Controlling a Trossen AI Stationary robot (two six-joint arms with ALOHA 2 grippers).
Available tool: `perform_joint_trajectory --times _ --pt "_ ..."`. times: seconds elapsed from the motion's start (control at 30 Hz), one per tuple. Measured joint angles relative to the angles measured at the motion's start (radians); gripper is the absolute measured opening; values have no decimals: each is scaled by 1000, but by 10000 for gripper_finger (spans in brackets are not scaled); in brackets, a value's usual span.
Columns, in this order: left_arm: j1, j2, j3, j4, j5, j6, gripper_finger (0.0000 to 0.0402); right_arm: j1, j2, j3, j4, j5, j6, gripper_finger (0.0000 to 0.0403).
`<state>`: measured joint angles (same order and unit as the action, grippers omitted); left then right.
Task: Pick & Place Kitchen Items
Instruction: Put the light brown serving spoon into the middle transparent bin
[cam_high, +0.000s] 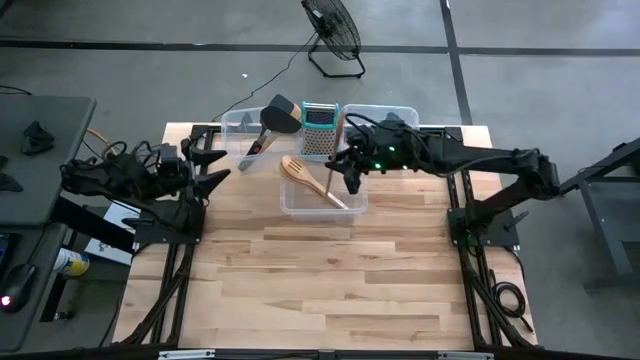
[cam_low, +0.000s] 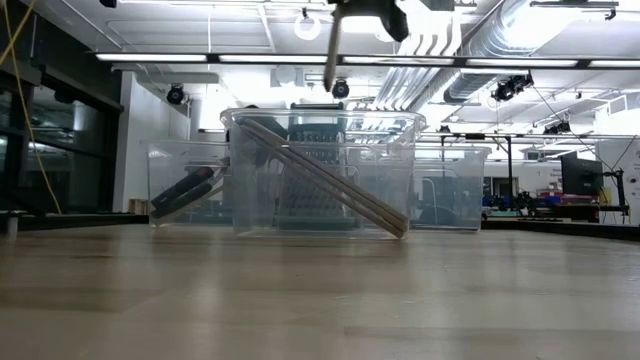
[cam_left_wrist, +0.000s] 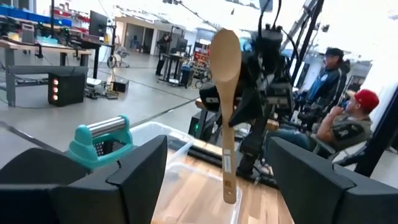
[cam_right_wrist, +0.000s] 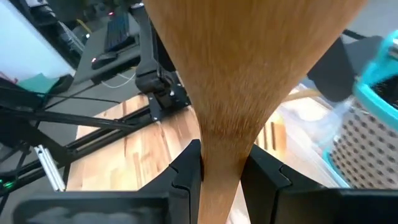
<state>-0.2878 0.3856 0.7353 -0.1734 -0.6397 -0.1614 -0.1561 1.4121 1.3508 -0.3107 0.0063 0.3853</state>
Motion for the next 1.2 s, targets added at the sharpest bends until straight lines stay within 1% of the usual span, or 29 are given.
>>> perform_joint_trajectory --times 0.07,0.23,0.37,0.5,0.63,0.77,1.0,1.2 --pt "0 -10 0 -27 0 0 276 -12 38 43 -18 -23 -7 76" --pt "0 -12 0 -47 0 -3 276 -43 130 151 -143 -56 -21 76" --pt "0 -9 0 -77 2 -20 276 -61 166 208 -249 -69 -5 76" --pt "0 -9 0 -128 2 -47 276 -82 167 213 -300 -91 9 76" --pt "0 -9 0 -178 4 -80 276 -83 168 213 -322 -66 -56 76" --pt "0 -8 0 -189 4 -82 276 -82 210 215 -315 -43 -77 76" --pt "0 -12 0 -199 4 -80 276 -78 346 213 -322 -18 -75 76" --pt "0 -12 0 -198 29 -80 276 -78 398 213 -359 -13 -96 76"
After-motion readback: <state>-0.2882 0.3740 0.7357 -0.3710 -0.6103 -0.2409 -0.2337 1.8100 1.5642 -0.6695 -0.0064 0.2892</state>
